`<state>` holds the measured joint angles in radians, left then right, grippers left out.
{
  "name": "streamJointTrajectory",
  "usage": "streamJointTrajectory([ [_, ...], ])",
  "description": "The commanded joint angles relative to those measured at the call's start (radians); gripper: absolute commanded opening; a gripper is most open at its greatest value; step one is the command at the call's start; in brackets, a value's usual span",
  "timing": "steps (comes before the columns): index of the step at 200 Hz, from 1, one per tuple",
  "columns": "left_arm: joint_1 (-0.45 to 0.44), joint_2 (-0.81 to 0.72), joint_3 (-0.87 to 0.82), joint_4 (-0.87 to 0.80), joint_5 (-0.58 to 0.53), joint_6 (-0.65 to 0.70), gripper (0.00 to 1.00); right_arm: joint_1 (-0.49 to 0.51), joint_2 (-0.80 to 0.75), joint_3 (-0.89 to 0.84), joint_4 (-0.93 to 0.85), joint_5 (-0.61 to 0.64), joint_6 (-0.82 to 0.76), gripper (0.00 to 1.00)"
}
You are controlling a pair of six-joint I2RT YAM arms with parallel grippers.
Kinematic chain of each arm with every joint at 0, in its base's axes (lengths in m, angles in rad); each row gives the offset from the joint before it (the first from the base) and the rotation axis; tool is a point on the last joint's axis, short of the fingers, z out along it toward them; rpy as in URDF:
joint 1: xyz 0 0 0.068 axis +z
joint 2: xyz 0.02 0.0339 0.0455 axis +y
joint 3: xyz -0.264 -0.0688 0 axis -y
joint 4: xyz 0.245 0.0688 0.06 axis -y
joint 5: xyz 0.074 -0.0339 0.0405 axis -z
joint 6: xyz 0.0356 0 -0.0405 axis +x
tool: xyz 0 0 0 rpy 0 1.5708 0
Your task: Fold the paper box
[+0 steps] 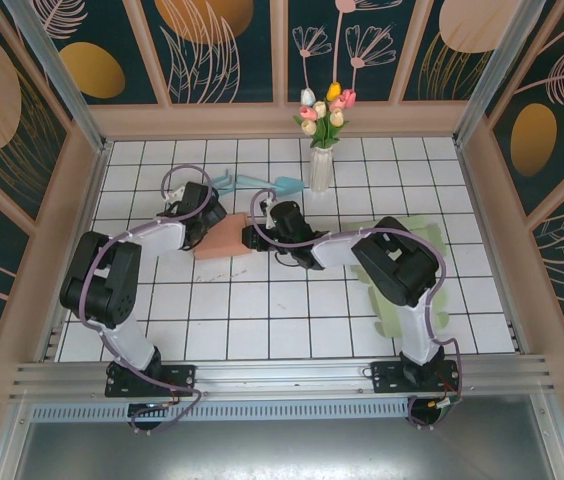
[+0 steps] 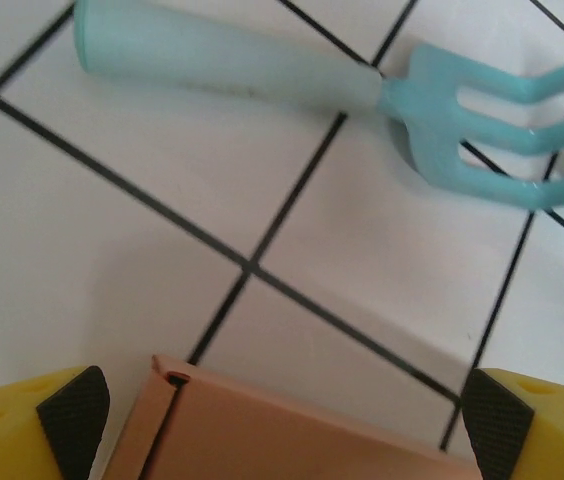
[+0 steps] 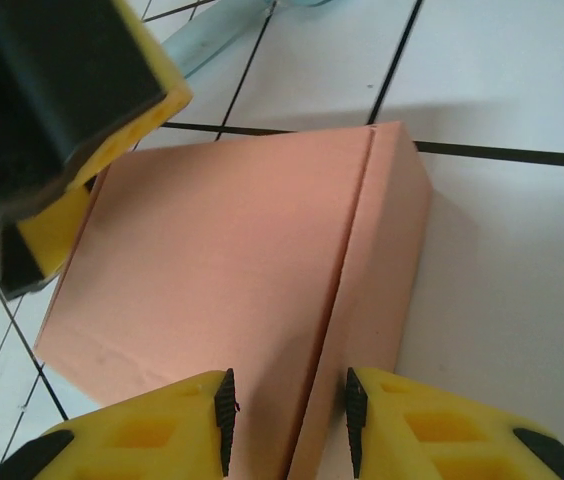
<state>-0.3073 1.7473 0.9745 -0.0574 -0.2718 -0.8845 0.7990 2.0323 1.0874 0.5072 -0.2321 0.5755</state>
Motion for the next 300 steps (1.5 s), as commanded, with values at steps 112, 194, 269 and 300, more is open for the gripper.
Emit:
streamJointTrajectory([
  [112, 0.043, -0.326, -0.049, -0.1, -0.083, 0.049, 0.93, 0.037, -0.365, -0.115, -0.33, 0.39, -0.164, 0.48],
  [194, -0.118, -0.936, -0.376, -0.141, 0.244, 0.123, 0.91, -0.051, -0.714, -0.316, -0.81, 0.735, -0.179, 0.63],
  [269, -0.118, -1.016, -0.578, -0.081, 0.255, 0.173, 0.93, -0.246, -0.753, -0.455, -0.631, 0.427, -0.242, 0.66],
  [300, -0.118, -0.978, -0.583, -0.063, 0.269, 0.178, 0.93, -0.246, -0.699, -0.453, -0.57, 0.343, -0.267, 0.55],
])
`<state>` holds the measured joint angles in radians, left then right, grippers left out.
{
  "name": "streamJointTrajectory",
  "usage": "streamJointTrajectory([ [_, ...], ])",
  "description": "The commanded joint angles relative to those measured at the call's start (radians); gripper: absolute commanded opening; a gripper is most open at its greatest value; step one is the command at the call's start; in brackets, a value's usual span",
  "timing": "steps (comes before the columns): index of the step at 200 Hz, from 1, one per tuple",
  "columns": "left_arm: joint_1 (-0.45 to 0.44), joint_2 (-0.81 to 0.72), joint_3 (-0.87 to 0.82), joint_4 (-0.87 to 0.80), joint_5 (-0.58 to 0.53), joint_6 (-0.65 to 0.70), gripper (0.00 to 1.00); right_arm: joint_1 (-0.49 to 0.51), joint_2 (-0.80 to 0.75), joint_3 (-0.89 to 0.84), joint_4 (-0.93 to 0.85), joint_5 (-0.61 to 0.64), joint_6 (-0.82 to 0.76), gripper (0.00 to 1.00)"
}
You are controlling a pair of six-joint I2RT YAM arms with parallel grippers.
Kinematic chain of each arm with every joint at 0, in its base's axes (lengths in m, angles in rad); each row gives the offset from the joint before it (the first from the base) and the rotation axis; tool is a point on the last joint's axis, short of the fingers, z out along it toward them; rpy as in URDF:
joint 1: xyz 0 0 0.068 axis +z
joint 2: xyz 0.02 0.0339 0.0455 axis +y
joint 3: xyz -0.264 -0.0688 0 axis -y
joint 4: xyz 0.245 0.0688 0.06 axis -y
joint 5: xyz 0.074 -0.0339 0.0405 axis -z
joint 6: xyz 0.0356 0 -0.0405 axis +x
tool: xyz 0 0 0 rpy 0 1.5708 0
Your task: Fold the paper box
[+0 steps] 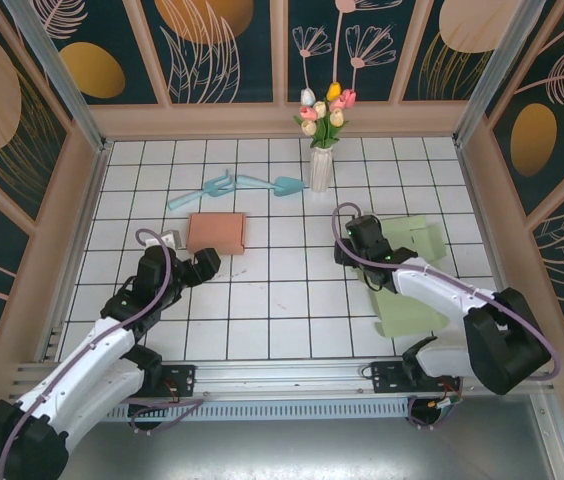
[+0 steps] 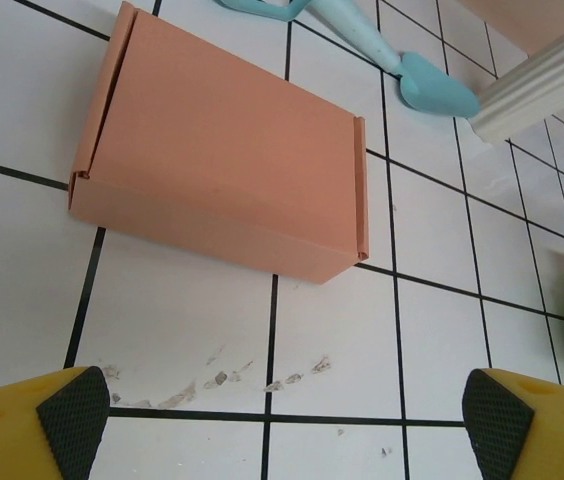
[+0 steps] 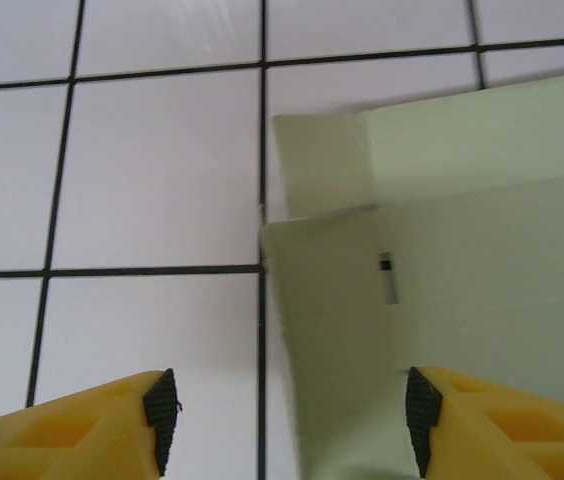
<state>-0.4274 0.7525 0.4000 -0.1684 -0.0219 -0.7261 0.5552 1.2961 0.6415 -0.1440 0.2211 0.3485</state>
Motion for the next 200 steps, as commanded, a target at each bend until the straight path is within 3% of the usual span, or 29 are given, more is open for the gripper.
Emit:
streamJointTrajectory([
  [1, 0.003, 0.017, -0.008, 0.049, 0.02, 0.02, 0.93, -0.003, 0.039, -0.006, 0.083, -0.112, -0.04, 0.54],
  [53, 0.003, 0.024, -0.02, 0.07, 0.043, 0.01, 0.91, -0.002, 0.092, 0.004, 0.154, -0.137, -0.034, 0.16],
  [86, 0.003, 0.027, -0.027, 0.073, 0.046, 0.008, 0.91, 0.058, 0.099, 0.039, 0.185, -0.101, -0.029, 0.0],
  [114, 0.003, 0.027, -0.032, 0.082, 0.053, -0.001, 0.91, 0.177, 0.133, 0.117, 0.205, -0.013, 0.034, 0.0],
  [144, 0.003, 0.034, -0.039, 0.092, 0.07, -0.008, 0.91, 0.283, 0.231, 0.192, 0.256, 0.056, 0.213, 0.0],
  [176, 0.001, 0.034, -0.044, 0.099, 0.086, -0.035, 0.87, 0.329, 0.278, 0.231, 0.292, 0.051, 0.258, 0.23],
  [200, -0.03, 0.043, -0.029, 0.093, 0.072, -0.054, 0.86, 0.338, 0.222, 0.298, 0.113, 0.102, 0.189, 0.43],
])
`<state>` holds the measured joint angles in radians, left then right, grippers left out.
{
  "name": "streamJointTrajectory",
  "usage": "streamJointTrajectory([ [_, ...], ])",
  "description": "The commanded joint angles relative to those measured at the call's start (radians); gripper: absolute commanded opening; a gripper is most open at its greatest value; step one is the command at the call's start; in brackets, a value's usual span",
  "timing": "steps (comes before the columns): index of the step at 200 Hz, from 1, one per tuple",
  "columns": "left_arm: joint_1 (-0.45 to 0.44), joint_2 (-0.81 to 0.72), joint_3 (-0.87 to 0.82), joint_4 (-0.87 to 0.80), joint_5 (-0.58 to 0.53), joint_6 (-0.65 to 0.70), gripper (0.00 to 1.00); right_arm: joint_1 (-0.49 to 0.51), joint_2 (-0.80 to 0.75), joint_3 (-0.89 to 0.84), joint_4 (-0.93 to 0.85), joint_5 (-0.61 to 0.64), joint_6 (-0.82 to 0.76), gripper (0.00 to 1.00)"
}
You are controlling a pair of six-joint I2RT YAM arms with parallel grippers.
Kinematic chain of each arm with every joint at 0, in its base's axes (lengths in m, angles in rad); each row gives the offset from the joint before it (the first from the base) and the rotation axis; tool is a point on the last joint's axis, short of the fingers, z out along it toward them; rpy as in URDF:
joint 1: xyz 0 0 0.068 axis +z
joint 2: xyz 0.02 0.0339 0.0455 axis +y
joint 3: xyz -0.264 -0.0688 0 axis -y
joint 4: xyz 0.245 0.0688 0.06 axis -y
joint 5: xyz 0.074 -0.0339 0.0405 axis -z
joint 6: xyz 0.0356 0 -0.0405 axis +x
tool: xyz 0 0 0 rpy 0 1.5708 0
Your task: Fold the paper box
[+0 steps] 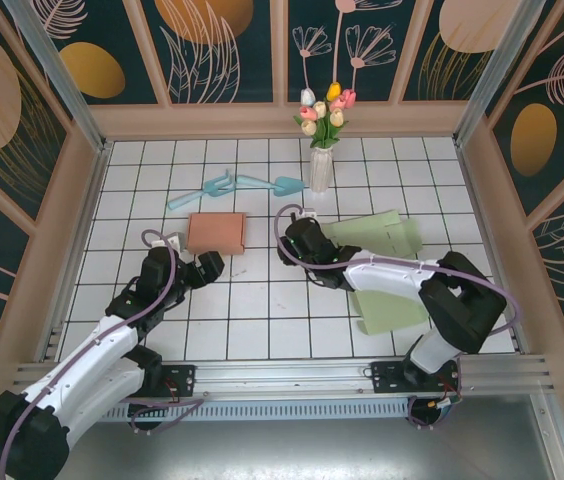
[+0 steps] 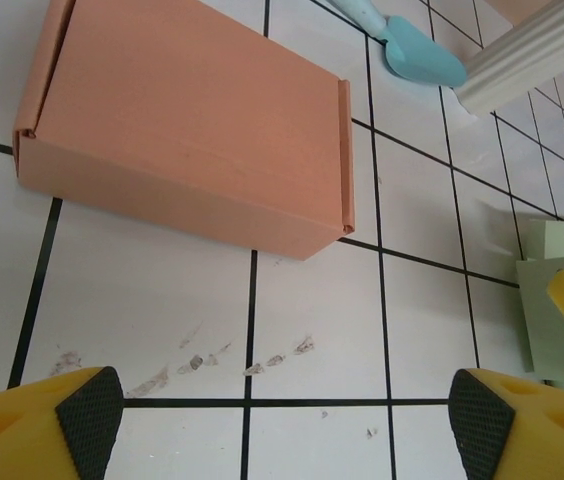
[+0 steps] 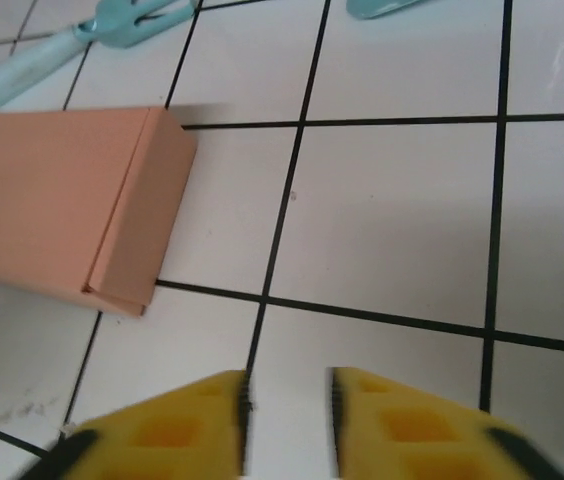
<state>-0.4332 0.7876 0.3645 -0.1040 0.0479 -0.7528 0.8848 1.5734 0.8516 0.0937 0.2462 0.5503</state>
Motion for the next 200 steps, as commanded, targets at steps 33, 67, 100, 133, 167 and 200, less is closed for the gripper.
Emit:
streamJointTrajectory([
  [33, -0.048, 0.018, 0.028, 0.023, -0.038, -0.028, 0.87, -0.02, -0.105, 0.106, -0.392, 0.279, -0.109, 0.59],
  [67, -0.049, 0.037, 0.013, 0.062, -0.02, -0.002, 0.9, -0.166, -0.14, 0.009, -0.381, 0.175, -0.168, 0.61],
  [100, -0.049, 0.044, 0.006, 0.084, -0.002, 0.019, 0.93, -0.23, -0.116, -0.058, -0.273, 0.015, -0.211, 0.57],
  [133, -0.049, 0.042, 0.007, 0.079, -0.013, 0.02, 0.93, -0.232, -0.043, -0.061, -0.218, -0.031, -0.194, 0.42],
  [167, -0.049, 0.043, 0.005, 0.065, -0.028, 0.015, 0.92, -0.223, 0.016, -0.055, -0.17, -0.051, -0.172, 0.18],
  [200, -0.049, 0.042, 0.007, 0.053, -0.034, 0.014, 0.92, -0.177, 0.0, -0.05, -0.151, 0.009, -0.134, 0.38],
])
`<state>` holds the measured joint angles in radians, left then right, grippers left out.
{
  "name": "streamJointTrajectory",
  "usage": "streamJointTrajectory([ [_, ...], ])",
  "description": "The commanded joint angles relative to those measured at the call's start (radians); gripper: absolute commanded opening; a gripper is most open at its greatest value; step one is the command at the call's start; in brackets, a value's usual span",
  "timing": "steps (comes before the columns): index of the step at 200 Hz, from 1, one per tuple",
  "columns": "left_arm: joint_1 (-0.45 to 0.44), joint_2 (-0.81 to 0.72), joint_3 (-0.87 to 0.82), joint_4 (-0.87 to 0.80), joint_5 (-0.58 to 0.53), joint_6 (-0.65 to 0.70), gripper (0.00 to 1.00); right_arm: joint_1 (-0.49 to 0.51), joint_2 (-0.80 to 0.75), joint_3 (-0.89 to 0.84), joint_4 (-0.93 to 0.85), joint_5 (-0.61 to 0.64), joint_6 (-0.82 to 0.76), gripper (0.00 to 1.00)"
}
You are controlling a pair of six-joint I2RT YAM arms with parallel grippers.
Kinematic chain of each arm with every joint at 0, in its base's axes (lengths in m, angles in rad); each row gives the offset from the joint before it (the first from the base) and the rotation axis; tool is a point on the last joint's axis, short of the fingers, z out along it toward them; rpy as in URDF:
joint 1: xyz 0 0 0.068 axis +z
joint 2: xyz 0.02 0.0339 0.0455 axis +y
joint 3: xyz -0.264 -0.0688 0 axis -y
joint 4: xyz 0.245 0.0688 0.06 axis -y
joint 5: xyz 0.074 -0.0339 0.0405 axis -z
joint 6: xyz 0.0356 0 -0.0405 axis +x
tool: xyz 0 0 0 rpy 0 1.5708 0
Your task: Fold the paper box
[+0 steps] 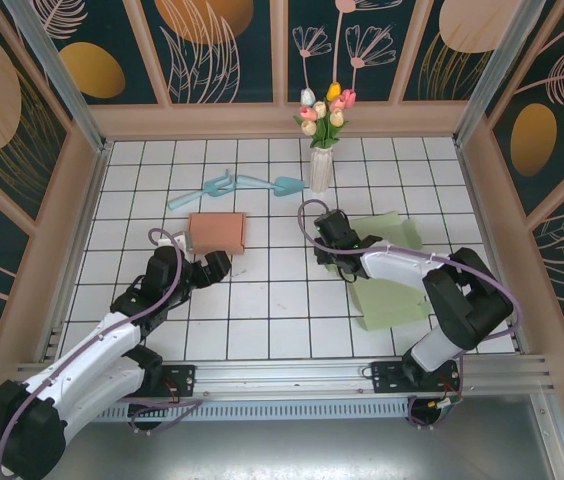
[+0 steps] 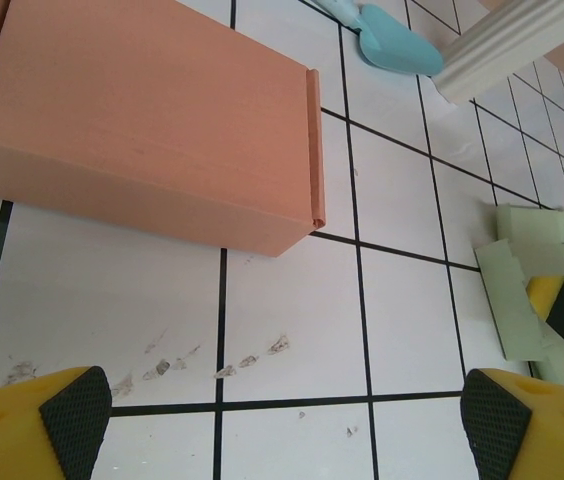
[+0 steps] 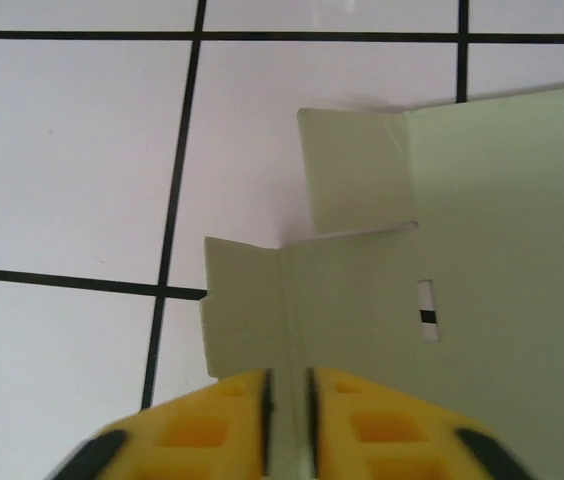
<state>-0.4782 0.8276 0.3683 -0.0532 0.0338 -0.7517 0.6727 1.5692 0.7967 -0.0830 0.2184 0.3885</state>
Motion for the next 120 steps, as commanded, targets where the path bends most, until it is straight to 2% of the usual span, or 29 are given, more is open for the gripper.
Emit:
streamJointTrajectory([
  [1, -0.003, 0.002, 0.003, 0.001, -0.022, 0.013, 0.92, 0.038, 0.004, 0.007, 0.024, 0.041, 0.03, 0.38],
  [14, -0.003, 0.001, 0.002, -0.001, -0.024, 0.012, 0.92, 0.066, -0.001, 0.023, 0.0, 0.096, 0.031, 0.42],
  [56, -0.003, -0.005, 0.001, -0.004, -0.03, 0.012, 0.92, 0.167, -0.022, 0.063, -0.072, 0.223, 0.032, 0.44],
  [90, -0.003, -0.005, 0.0, -0.008, -0.031, 0.012, 0.92, 0.22, -0.052, 0.074, -0.079, 0.232, 0.035, 0.45],
  [120, -0.004, -0.005, -0.002, -0.005, -0.025, 0.012, 0.92, 0.219, 0.0, 0.084, -0.107, 0.265, 0.027, 0.48],
])
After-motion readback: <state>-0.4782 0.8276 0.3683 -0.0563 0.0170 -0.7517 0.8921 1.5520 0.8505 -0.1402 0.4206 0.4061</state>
